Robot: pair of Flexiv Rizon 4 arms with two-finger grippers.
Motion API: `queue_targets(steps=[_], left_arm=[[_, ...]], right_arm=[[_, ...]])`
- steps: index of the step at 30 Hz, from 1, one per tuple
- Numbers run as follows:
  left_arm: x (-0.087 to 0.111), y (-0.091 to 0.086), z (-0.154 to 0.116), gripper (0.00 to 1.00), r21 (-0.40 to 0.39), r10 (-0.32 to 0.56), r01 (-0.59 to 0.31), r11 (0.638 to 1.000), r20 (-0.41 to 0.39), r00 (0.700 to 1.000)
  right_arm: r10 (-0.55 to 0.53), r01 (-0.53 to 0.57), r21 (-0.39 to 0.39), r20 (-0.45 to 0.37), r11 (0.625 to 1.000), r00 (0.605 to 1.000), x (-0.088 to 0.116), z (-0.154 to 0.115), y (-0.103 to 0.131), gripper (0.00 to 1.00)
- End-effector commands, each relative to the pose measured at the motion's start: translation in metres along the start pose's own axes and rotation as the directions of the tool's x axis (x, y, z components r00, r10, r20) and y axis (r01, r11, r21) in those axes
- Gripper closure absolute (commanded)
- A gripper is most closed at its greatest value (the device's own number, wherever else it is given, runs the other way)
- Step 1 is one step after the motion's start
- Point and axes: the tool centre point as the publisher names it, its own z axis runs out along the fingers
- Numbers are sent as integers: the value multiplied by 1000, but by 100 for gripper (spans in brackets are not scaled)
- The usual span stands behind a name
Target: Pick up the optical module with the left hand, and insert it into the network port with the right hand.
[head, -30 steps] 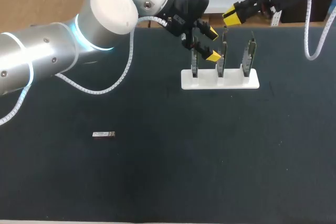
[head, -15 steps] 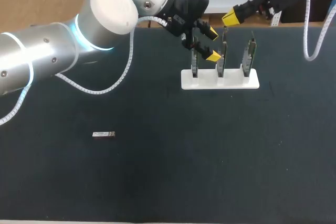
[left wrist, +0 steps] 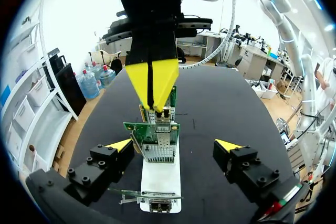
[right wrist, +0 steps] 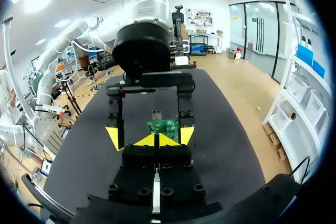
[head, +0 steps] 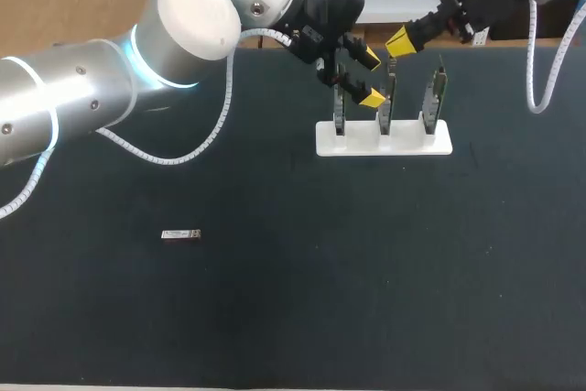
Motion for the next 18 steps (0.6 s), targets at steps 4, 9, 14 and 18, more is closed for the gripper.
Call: queue_targets(steps=[4, 9, 14, 18], left_arm=[[-1, 0, 0, 0, 0, -2, 2, 1000, -6, 1000], [-1, 0, 0, 0, 0, -2, 2, 1000, -6, 1000], [-1, 0, 0, 0, 0, -2, 2, 1000, -6, 1000], [-1, 0, 0, 0, 0, -2, 2, 1000, -6, 1000]], right_arm=[[17, -17, -6, -8, 1000, 1000, 7, 4, -2, 100], [25, -25, -10, -9, 1000, 1000, 10, 8, -1, 100], [35, -36, -13, -11, 999, 999, 14, 11, -1, 100], [40, -41, -14, -25, 999, 999, 18, 14, -1, 100]])
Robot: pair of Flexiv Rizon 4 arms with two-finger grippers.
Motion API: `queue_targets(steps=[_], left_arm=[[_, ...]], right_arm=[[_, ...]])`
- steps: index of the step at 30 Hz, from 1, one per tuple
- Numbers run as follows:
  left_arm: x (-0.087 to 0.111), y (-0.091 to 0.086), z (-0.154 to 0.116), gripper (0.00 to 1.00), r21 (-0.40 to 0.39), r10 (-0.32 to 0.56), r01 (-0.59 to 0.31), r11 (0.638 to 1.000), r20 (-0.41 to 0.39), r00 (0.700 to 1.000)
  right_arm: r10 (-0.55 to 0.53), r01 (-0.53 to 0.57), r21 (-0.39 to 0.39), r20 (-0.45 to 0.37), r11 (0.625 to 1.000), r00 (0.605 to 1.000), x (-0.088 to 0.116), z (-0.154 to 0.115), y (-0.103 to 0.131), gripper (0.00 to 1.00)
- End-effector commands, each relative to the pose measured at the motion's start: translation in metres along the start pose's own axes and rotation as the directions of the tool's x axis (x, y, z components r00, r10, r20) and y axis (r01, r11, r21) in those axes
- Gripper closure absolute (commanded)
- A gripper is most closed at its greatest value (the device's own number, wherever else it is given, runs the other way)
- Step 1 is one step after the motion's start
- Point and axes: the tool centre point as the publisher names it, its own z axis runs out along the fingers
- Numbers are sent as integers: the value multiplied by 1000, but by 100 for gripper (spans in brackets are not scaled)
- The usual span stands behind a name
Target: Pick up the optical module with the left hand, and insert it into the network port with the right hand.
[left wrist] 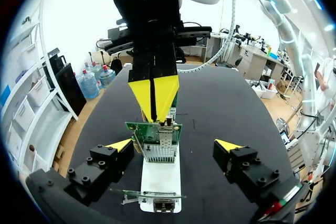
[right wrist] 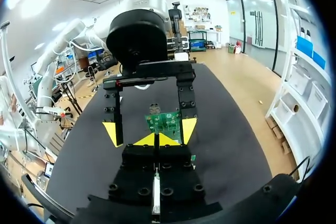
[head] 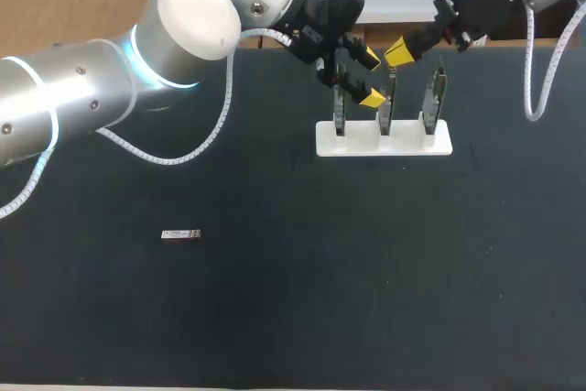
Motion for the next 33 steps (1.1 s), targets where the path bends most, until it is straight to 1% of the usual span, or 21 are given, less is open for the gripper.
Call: queue_targets(steps=[1, 5, 10, 16, 20, 23, 26, 30, 33], left_arm=[[-1, 0, 0, 0, 0, -2, 2, 1000, -6, 1000], [-1, 0, 0, 0, 0, -2, 2, 1000, -6, 1000], [-1, 0, 0, 0, 0, -2, 2, 1000, -6, 1000], [-1, 0, 0, 0, 0, -2, 2, 1000, -6, 1000], [-1, 0, 0, 0, 0, -2, 2, 1000, -6, 1000], [-1, 0, 0, 0, 0, -2, 2, 1000, -6, 1000], [-1, 0, 0, 0, 0, -2, 2, 1000, -6, 1000], [-1, 0, 0, 0, 0, -2, 2, 1000, -6, 1000], [-1, 0, 0, 0, 0, -2, 2, 1000, -6, 1000]], right_arm=[[5, -5, -3, -11, 1000, 1000, 8, 8, -1, 100], [10, -10, -4, -15, 1000, 1000, 10, 10, -2, 100], [-4, 4, 4, -2, 1000, 1000, 4, 4, 0, 100], [-43, 42, 24, 54, 999, 998, -15, -17, 5, 100], [-63, 59, 36, 99, 998, 993, -21, -37, 6, 100], [-77, 73, 42, 108, 996, 991, -16, -51, 5, 100], [-87, 83, 49, 103, 995, 991, -4, -64, 5, 100], [-93, 91, 30, 88, 995, 992, 14, -78, 7, 100], [-87, 86, 13, 75, 996, 993, 24, -85, 9, 100]])
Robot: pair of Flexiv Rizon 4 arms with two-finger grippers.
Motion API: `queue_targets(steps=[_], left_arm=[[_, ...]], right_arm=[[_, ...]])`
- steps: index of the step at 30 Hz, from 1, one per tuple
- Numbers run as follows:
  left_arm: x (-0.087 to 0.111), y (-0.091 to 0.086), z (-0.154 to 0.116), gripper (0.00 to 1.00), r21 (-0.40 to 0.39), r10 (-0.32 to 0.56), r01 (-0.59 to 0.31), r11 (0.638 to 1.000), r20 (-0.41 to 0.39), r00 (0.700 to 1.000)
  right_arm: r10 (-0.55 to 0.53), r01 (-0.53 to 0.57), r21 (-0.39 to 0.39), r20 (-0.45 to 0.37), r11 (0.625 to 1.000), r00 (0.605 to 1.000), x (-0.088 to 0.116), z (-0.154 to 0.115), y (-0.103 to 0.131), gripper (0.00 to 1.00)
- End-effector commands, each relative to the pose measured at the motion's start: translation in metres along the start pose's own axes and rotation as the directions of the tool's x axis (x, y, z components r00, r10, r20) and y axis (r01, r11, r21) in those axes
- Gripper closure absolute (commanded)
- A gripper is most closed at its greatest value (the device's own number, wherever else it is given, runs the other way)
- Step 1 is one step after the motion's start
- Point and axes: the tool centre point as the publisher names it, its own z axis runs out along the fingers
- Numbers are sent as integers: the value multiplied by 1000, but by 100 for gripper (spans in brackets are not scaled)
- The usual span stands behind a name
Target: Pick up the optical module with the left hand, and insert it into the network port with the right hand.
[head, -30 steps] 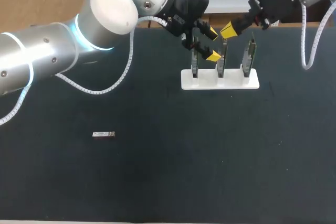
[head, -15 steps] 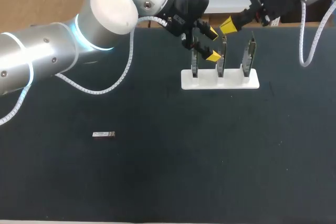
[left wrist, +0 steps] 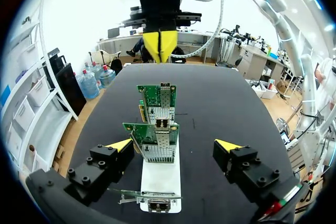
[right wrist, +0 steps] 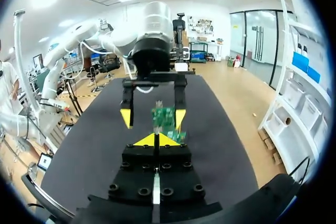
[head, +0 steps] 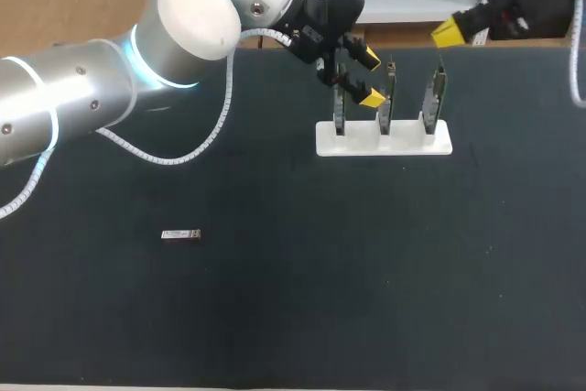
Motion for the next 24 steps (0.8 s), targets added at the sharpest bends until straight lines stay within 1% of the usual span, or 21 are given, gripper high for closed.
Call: queue_targets(steps=[1, 6, 11, 16, 24], left_arm=[[-1, 0, 0, 0, 0, -2, 2, 1000, -6, 1000], [-1, 0, 0, 0, 0, -2, 2, 1000, -6, 1000], [-1, 0, 0, 0, 0, -2, 2, 1000, -6, 1000], [-1, 0, 0, 0, 0, -2, 2, 1000, -6, 1000], [-1, 0, 0, 0, 0, -2, 2, 1000, -6, 1000]], right_arm=[[0, 0, -16, 2, 1000, 1000, 11, -12, 4, 100], [12, -12, -35, -9, 999, 1000, 24, -18, 5, 100], [20, -21, -49, -13, 999, 1000, 33, -20, 6, 100], [21, -22, -63, -16, 998, 1000, 38, -20, 6, 100], [23, -24, -61, -13, 998, 1000, 41, -20, 5, 100]])
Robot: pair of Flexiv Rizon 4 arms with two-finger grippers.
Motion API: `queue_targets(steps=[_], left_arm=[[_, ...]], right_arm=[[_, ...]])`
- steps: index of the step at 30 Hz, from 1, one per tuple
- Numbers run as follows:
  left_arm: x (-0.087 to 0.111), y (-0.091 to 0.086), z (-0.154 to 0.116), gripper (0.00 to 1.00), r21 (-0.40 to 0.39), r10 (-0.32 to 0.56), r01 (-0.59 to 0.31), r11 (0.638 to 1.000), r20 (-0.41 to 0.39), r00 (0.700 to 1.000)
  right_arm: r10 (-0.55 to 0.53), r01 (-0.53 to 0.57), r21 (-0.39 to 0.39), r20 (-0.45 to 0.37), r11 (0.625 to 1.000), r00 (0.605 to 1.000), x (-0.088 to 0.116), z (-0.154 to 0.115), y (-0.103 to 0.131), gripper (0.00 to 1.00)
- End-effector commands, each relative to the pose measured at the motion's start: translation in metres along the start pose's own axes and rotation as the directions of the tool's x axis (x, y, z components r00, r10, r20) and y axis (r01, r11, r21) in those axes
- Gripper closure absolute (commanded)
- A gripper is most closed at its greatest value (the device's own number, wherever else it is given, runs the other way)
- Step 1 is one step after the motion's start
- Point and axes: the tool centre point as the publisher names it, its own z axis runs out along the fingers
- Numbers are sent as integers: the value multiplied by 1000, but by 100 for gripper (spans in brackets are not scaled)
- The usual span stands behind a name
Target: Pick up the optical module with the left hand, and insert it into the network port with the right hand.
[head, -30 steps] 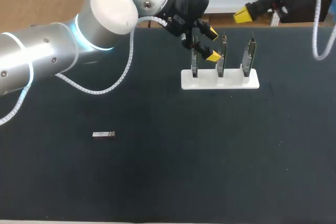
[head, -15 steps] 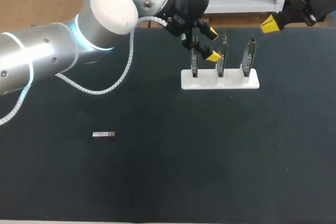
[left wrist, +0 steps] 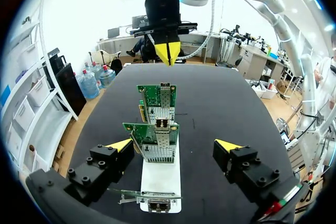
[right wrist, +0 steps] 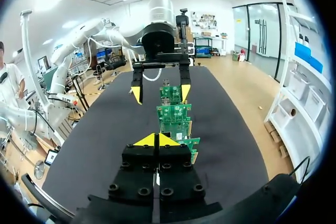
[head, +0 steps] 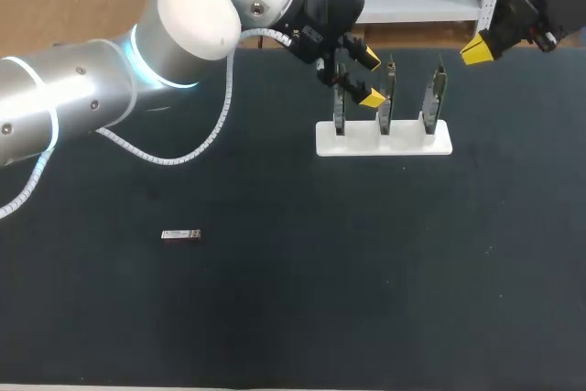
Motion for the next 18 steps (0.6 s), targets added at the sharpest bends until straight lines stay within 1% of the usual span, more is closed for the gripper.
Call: queue_targets(steps=[1, 5, 6, 7, 8, 9, 18], left_arm=[[-1, 0, 0, 0, 0, -2, 2, 1000, -6, 1000], [-1, 0, 0, 0, 0, -2, 2, 1000, -6, 1000], [-1, 0, 0, 0, 0, -2, 2, 1000, -6, 1000], [-1, 0, 0, 0, 0, -2, 2, 1000, -6, 1000], [-1, 0, 0, 0, 0, -2, 2, 1000, -6, 1000], [-1, 0, 0, 0, 0, -2, 2, 1000, -6, 1000], [-1, 0, 0, 0, 0, -2, 2, 1000, -6, 1000]], right_arm=[[-2, 2, -6, 6, 1000, 1000, 2, 0, -3, 100], [-2, 2, -2, 4, 1000, 1000, 2, 2, -3, 100], [0, 0, 1, 4, 1000, 1000, 2, 2, -3, 89], [4, -4, 7, 4, 1000, 1000, 2, 2, -3, 68], [12, -12, 14, 3, 1000, 1000, 2, 2, -3, 52], [16, -16, 23, -3, 1000, 1000, 2, 2, -3, 0], [17, -17, 25, -3, 1000, 1000, 2, 2, -4, 0]])
